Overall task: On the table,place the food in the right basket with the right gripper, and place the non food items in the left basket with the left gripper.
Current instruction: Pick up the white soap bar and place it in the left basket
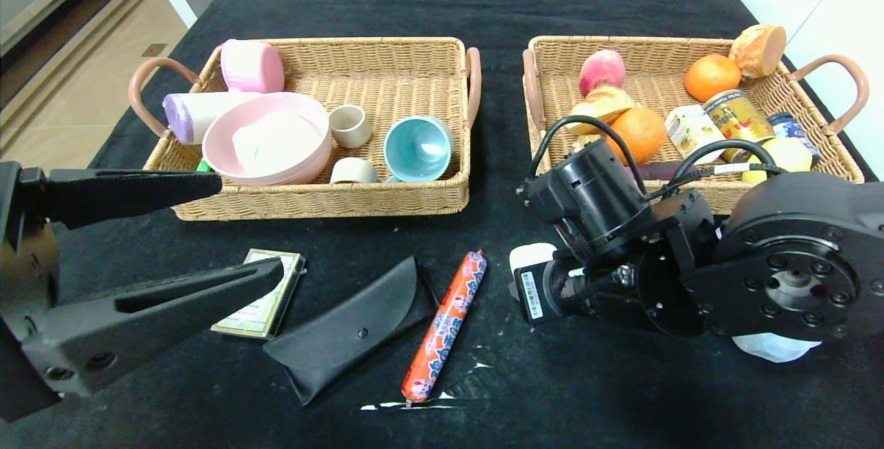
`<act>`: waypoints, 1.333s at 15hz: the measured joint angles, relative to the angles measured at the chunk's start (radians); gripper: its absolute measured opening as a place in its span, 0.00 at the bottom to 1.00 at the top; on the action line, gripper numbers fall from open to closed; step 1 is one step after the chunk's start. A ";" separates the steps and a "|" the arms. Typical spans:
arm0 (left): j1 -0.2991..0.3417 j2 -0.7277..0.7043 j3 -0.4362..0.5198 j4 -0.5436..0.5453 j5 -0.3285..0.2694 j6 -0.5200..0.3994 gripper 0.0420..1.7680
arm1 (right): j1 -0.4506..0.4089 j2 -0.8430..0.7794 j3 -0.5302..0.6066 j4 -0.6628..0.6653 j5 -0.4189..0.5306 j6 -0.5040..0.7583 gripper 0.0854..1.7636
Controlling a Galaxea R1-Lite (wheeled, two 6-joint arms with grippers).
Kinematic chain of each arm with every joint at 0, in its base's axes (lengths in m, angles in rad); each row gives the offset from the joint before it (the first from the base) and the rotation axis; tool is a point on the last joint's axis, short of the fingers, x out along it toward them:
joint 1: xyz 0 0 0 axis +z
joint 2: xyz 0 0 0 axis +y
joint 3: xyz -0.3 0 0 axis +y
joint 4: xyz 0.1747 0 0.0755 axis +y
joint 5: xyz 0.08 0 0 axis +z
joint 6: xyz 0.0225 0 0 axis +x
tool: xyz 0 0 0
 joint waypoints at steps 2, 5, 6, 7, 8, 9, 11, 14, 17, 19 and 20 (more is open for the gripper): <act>0.000 0.000 0.000 0.000 0.000 0.000 0.97 | 0.000 0.000 -0.003 0.001 0.001 0.000 0.58; 0.000 0.000 0.000 -0.001 0.000 0.000 0.97 | -0.001 -0.001 -0.003 0.001 0.003 0.001 0.58; 0.000 0.000 0.000 -0.002 0.000 0.000 0.97 | -0.001 -0.002 -0.002 0.001 0.004 0.001 0.58; 0.000 0.000 0.000 -0.002 0.000 0.000 0.97 | -0.001 -0.005 0.001 0.001 0.007 0.001 0.58; 0.000 -0.001 0.000 -0.003 0.000 0.000 0.97 | -0.001 -0.010 0.002 0.001 0.007 0.001 0.58; 0.000 -0.001 0.000 -0.002 0.000 0.000 0.97 | -0.001 -0.017 0.002 0.000 0.010 0.000 0.58; 0.000 -0.001 0.001 -0.002 0.000 0.000 0.97 | -0.001 -0.037 -0.005 0.000 0.028 -0.004 0.58; 0.000 -0.001 0.001 -0.001 -0.001 0.000 0.97 | 0.003 -0.068 -0.024 -0.002 0.035 -0.008 0.58; 0.000 -0.001 0.003 0.002 -0.001 0.000 0.97 | -0.002 -0.083 -0.085 -0.003 0.048 -0.014 0.58; 0.000 0.000 0.004 0.000 0.000 0.000 0.97 | -0.012 -0.088 -0.135 -0.006 0.089 -0.039 0.58; 0.000 0.000 0.004 0.000 0.000 0.000 0.97 | -0.016 -0.089 -0.162 -0.016 0.097 -0.047 0.58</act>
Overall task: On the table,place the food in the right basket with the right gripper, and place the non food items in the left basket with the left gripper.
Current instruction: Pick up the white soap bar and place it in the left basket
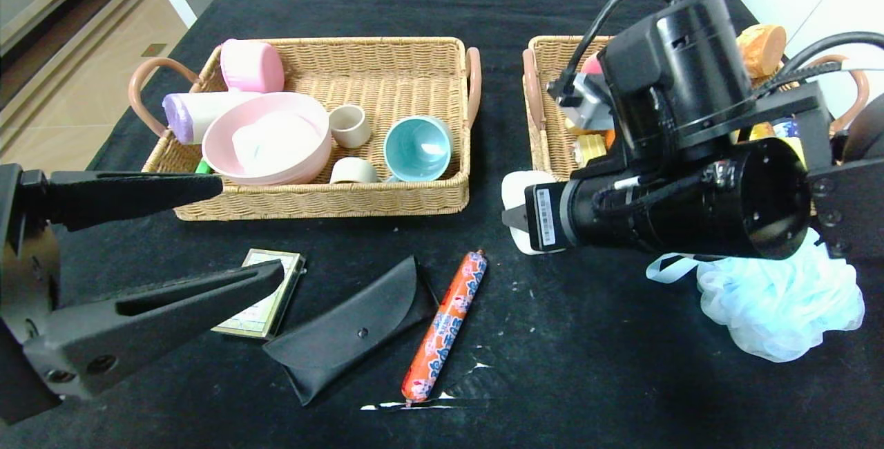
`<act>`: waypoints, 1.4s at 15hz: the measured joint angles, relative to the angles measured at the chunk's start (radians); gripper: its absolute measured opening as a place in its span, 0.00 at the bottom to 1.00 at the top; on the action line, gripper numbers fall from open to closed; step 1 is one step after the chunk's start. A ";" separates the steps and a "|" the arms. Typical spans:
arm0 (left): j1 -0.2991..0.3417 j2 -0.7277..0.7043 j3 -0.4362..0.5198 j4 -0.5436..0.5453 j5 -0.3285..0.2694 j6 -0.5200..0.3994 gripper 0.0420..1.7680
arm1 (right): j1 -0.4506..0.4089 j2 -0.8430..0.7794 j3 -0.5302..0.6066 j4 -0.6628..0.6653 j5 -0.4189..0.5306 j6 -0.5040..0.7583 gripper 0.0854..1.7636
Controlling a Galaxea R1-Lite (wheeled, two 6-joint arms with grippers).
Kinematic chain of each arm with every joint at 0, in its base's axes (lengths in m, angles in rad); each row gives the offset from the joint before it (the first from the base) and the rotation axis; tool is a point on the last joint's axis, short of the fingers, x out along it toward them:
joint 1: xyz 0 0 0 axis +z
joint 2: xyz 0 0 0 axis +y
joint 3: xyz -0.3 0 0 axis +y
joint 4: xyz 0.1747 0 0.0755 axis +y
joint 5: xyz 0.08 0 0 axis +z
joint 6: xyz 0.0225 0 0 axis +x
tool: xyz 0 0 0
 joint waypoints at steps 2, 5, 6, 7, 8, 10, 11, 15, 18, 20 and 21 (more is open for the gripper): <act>0.000 0.000 -0.004 0.001 0.003 -0.001 0.97 | -0.006 0.004 -0.063 -0.023 0.006 -0.029 0.58; 0.000 0.000 -0.009 0.000 0.002 -0.001 0.97 | -0.011 0.017 -0.146 -0.087 0.044 -0.053 0.58; 0.000 0.001 -0.009 0.000 0.000 -0.001 0.97 | -0.011 0.024 -0.170 -0.101 0.055 -0.054 0.58; 0.000 0.003 -0.009 0.001 0.000 -0.001 0.97 | -0.012 0.032 -0.197 -0.109 0.061 -0.055 0.58; 0.000 0.005 -0.009 0.003 -0.001 0.000 0.97 | -0.013 0.043 -0.226 -0.120 0.063 -0.056 0.58; 0.000 0.008 -0.009 0.007 -0.001 0.000 0.97 | -0.014 0.075 -0.278 -0.170 0.071 -0.061 0.57; 0.000 0.011 -0.009 0.008 0.001 0.001 0.97 | -0.014 0.093 -0.303 -0.199 0.074 -0.065 0.57; 0.000 0.015 -0.009 0.005 0.002 0.002 0.97 | -0.010 0.164 -0.378 -0.327 0.115 -0.114 0.57; -0.004 0.015 -0.011 0.005 0.002 0.007 0.97 | -0.010 0.203 -0.386 -0.395 0.152 -0.137 0.57; -0.004 0.014 -0.011 0.002 0.002 0.008 0.97 | -0.002 0.234 -0.387 -0.469 0.171 -0.175 0.57; -0.005 0.012 -0.011 0.004 0.000 0.009 0.97 | 0.001 0.252 -0.387 -0.493 0.173 -0.210 0.57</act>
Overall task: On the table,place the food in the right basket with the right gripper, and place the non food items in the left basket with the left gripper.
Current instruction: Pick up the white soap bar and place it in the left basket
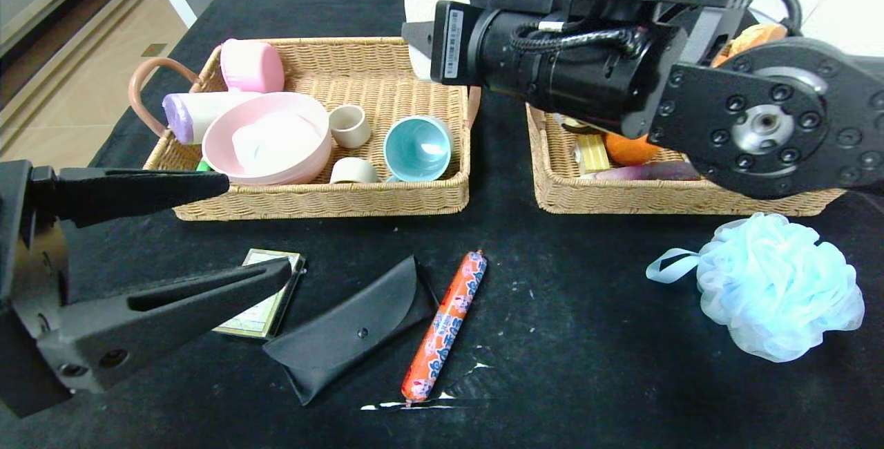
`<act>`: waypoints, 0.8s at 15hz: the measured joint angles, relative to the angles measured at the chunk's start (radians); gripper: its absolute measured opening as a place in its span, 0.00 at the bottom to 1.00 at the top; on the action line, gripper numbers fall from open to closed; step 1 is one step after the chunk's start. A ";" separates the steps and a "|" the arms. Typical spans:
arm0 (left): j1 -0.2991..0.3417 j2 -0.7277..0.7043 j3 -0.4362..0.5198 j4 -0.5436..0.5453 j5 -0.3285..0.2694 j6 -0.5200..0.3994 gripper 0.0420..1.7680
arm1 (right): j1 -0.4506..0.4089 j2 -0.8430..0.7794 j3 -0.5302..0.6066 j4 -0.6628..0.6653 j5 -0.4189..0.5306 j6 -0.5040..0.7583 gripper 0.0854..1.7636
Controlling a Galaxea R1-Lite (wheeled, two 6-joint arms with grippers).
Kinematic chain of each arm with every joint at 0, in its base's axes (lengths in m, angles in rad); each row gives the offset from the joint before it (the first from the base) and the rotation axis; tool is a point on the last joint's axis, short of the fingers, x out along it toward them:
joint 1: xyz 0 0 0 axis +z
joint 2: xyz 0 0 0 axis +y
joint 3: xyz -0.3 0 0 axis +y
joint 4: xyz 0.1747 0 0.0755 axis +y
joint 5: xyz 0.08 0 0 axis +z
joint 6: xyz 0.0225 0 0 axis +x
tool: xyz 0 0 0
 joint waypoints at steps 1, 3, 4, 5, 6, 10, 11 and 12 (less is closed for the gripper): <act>-0.001 -0.001 0.000 0.003 0.000 0.004 0.97 | 0.002 0.020 0.000 -0.039 -0.001 -0.029 0.57; -0.003 -0.001 0.000 0.006 0.000 0.012 0.97 | 0.006 0.065 -0.002 -0.141 -0.007 -0.081 0.57; -0.004 -0.002 0.001 0.006 0.001 0.014 0.97 | 0.006 0.084 -0.004 -0.164 -0.007 -0.100 0.57; -0.004 -0.003 0.001 0.006 0.001 0.015 0.97 | 0.006 0.102 -0.006 -0.181 -0.004 -0.112 0.57; -0.005 -0.004 0.001 0.006 0.001 0.015 0.97 | 0.006 0.116 -0.008 -0.190 -0.003 -0.121 0.57; -0.008 -0.004 0.003 0.008 0.000 0.029 0.97 | 0.004 0.147 -0.011 -0.229 -0.004 -0.158 0.57; -0.009 -0.004 0.004 0.008 0.000 0.029 0.97 | 0.004 0.149 -0.011 -0.230 -0.003 -0.160 0.57; -0.009 -0.004 0.005 0.008 0.001 0.029 0.97 | 0.003 0.151 -0.011 -0.231 -0.004 -0.162 0.57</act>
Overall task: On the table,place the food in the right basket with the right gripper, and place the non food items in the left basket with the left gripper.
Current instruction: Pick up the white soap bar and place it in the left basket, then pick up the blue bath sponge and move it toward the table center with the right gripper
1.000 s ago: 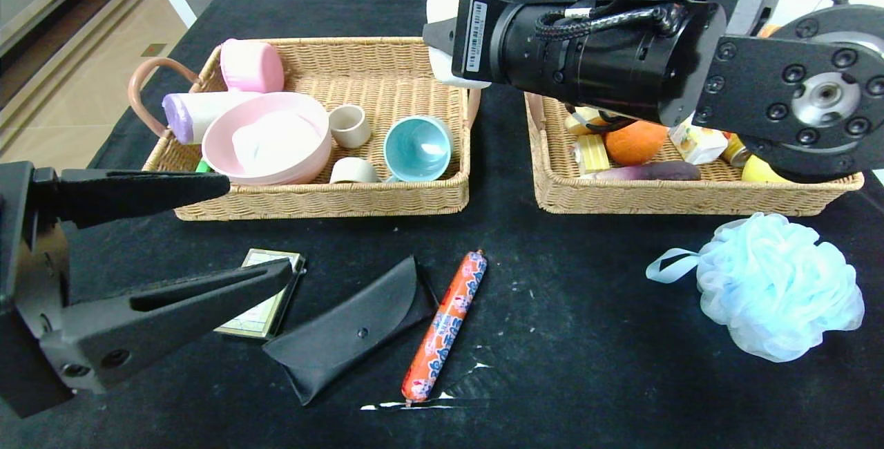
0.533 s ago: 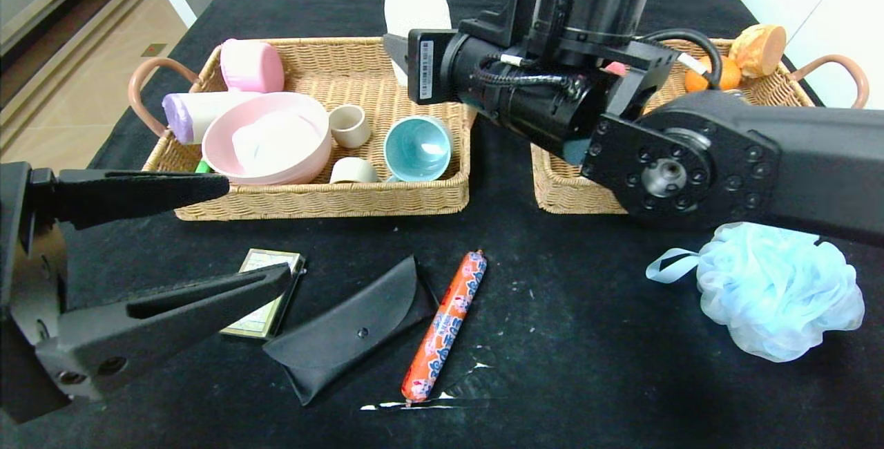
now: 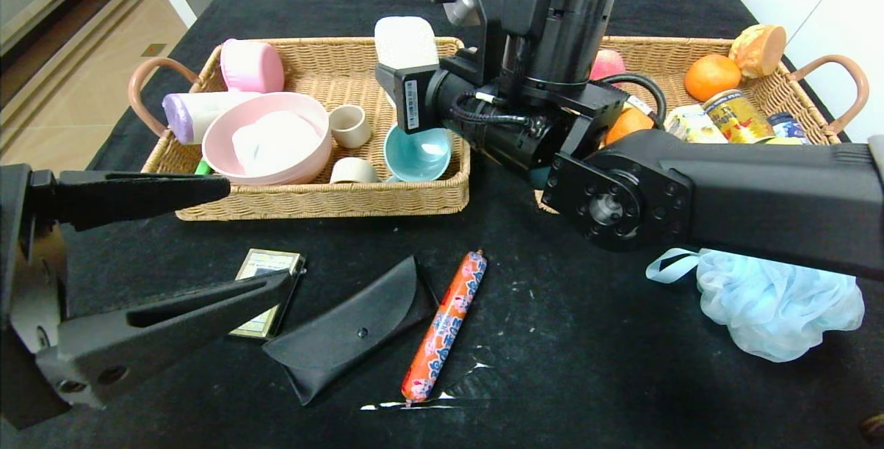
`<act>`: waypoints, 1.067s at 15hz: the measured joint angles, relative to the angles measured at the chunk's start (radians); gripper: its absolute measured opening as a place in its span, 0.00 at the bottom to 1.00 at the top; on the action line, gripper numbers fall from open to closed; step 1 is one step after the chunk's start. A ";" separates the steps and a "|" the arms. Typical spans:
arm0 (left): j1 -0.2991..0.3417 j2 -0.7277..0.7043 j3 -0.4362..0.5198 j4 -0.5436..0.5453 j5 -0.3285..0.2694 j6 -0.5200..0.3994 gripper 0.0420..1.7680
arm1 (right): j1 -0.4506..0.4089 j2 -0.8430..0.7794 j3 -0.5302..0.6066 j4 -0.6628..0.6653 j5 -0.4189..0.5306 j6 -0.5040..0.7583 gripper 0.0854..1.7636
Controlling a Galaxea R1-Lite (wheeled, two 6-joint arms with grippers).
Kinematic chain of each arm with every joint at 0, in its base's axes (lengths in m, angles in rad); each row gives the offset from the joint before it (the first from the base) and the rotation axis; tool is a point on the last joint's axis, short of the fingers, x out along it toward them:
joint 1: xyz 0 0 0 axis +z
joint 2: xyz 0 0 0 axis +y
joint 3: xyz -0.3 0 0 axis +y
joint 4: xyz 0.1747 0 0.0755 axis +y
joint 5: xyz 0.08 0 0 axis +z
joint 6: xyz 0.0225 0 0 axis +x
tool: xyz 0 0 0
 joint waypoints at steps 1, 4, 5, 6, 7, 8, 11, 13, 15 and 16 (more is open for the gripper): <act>0.000 0.000 0.000 0.000 0.000 0.000 0.97 | -0.001 0.003 0.000 0.000 0.000 -0.003 0.57; -0.001 0.000 0.000 0.000 -0.001 0.000 0.97 | -0.007 0.016 -0.004 -0.013 -0.003 -0.029 0.64; -0.006 0.000 0.002 0.000 0.001 0.000 0.97 | -0.009 0.023 -0.004 -0.027 0.000 -0.038 0.68; -0.009 -0.001 0.002 0.000 0.001 0.000 0.97 | -0.009 0.028 -0.005 -0.032 0.002 -0.040 0.72; -0.010 -0.002 0.002 0.000 0.002 0.000 0.97 | -0.009 0.033 -0.006 -0.033 0.007 -0.040 0.75; -0.012 -0.002 0.003 -0.001 0.001 0.000 0.97 | -0.010 0.037 -0.006 -0.034 0.014 -0.040 0.77; -0.013 -0.002 0.004 0.000 0.001 0.000 0.97 | -0.010 0.042 -0.004 -0.032 0.016 -0.040 0.83; -0.013 -0.002 0.004 0.000 0.000 0.000 0.97 | -0.010 0.042 -0.004 -0.032 0.013 -0.039 0.86; -0.013 -0.002 0.004 0.000 0.000 0.000 0.97 | -0.010 0.042 -0.004 -0.032 0.011 -0.039 0.89; -0.013 -0.002 0.004 0.000 0.000 0.000 0.97 | -0.010 0.042 -0.004 -0.033 0.013 -0.039 0.89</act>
